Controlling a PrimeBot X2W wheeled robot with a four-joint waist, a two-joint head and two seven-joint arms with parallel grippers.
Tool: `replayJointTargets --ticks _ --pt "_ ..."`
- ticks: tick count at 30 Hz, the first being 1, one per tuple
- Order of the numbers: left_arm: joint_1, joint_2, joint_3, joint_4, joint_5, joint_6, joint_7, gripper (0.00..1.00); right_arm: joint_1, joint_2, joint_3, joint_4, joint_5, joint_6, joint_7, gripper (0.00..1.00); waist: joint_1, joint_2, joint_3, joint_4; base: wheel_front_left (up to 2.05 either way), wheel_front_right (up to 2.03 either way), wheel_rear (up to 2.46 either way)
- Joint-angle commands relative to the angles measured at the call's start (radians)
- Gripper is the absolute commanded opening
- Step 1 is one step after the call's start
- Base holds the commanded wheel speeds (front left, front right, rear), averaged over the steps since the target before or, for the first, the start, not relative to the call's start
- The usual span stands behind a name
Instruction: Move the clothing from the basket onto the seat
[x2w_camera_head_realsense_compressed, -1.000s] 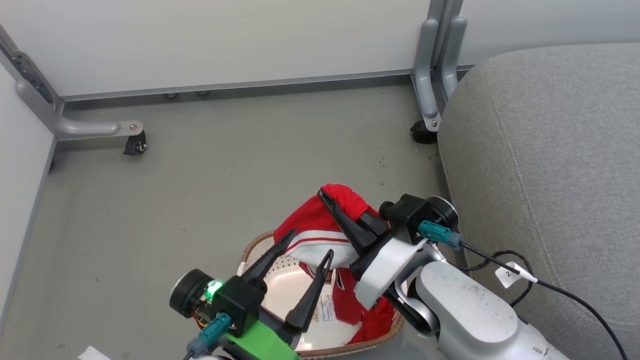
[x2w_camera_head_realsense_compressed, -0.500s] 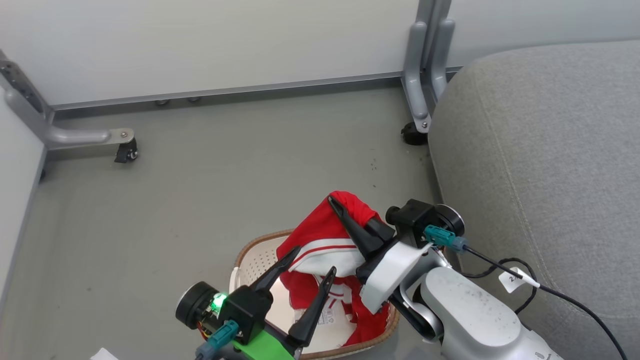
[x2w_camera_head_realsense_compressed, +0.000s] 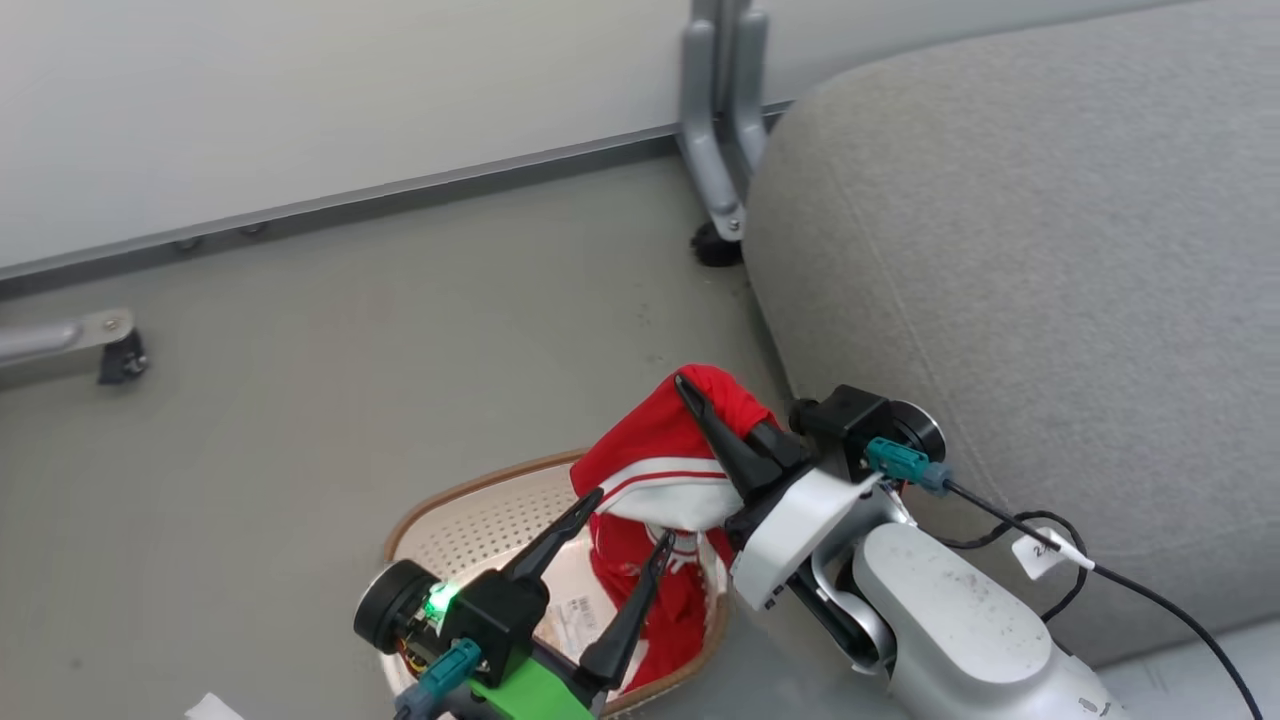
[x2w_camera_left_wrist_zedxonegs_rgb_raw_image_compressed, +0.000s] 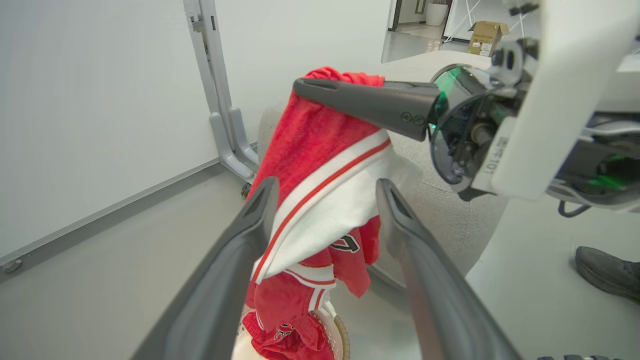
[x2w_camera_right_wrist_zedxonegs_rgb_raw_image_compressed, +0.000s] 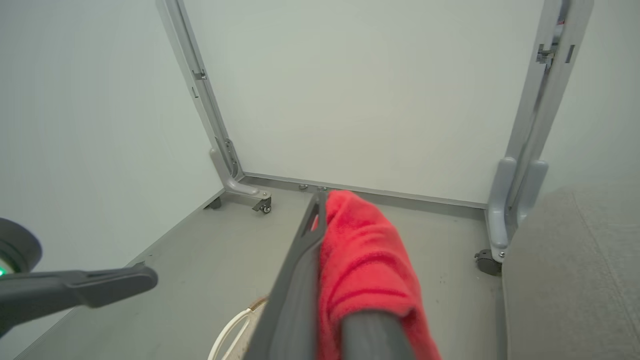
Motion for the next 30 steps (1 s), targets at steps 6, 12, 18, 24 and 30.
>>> replayJointTargets --ticks 6,12,18,24,30 --pt "-0.035 0.014 -0.004 -0.004 0.001 0.004 0.007 1.0 0.014 0.003 -0.038 -0.01 -0.011 0.0 -0.005 0.0 0.0 -0.0001 0.037 -0.164 0.0 0.0 0.0" --pt "-0.054 0.018 -0.013 -0.008 0.0 0.002 0.014 1.0 0.023 0.008 -0.078 -0.022 -0.021 0.0 -0.005 0.0 0.0 -0.0001 0.065 -0.228 0.0 0.0 0.0" --pt "-0.069 0.026 -0.021 -0.017 0.004 0.003 0.021 1.0 0.032 0.015 -0.114 -0.035 -0.035 0.0 -0.005 0.0 0.0 -0.0001 0.091 -0.263 0.0 0.0 0.0" --pt "-0.098 0.033 -0.029 -0.035 0.019 0.001 0.035 1.0 -0.02 0.01 -0.193 -0.058 -0.058 0.0 -0.005 0.0 0.0 -0.0001 0.14 -0.268 0.0 0.0 0.0" --pt "-0.148 0.047 -0.039 -0.072 0.039 -0.008 0.056 1.0 -0.123 -0.032 -0.35 -0.096 -0.111 0.0 -0.005 0.0 0.0 -0.0001 0.214 -0.242 0.0 0.0 0.0"
